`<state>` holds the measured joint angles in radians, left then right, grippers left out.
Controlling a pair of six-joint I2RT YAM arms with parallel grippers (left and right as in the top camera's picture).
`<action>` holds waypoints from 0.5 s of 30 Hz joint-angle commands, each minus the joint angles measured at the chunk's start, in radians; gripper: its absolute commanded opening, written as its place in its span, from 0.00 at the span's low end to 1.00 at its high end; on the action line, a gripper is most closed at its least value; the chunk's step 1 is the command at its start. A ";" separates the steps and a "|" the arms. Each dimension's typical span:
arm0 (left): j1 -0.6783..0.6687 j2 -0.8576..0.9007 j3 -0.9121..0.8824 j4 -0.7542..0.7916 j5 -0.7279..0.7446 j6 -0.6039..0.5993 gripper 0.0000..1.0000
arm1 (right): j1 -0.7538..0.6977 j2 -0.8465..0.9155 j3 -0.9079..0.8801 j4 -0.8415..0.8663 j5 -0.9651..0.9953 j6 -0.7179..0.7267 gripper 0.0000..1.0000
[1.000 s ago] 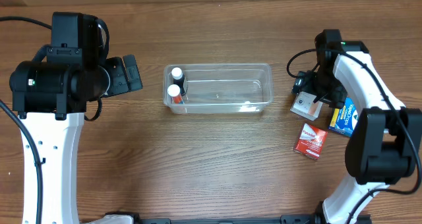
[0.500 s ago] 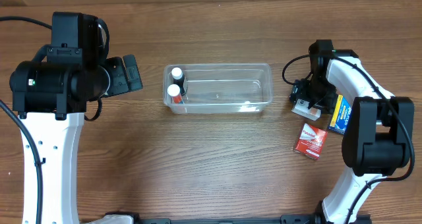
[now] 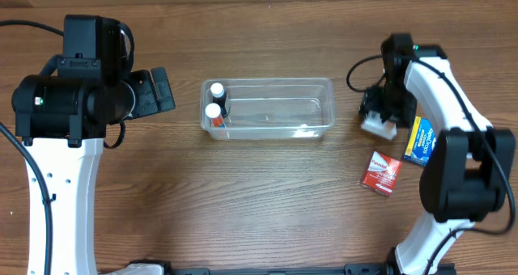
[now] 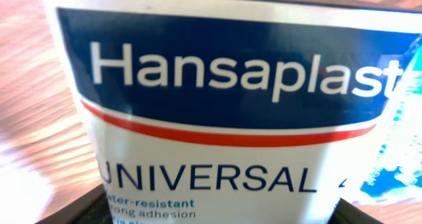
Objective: Pack container
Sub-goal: 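Lower the Hansaplast box into the container's right end and release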
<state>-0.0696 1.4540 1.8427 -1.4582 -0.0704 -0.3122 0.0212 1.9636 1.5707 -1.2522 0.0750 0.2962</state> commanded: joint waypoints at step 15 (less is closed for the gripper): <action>0.004 -0.001 0.006 -0.008 0.011 0.002 1.00 | 0.455 -0.129 0.102 0.053 -0.051 0.000 0.76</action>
<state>-0.0696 1.4540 1.8427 -1.4670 -0.0700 -0.3122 0.4797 1.7866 1.6951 -1.2171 0.0231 0.2840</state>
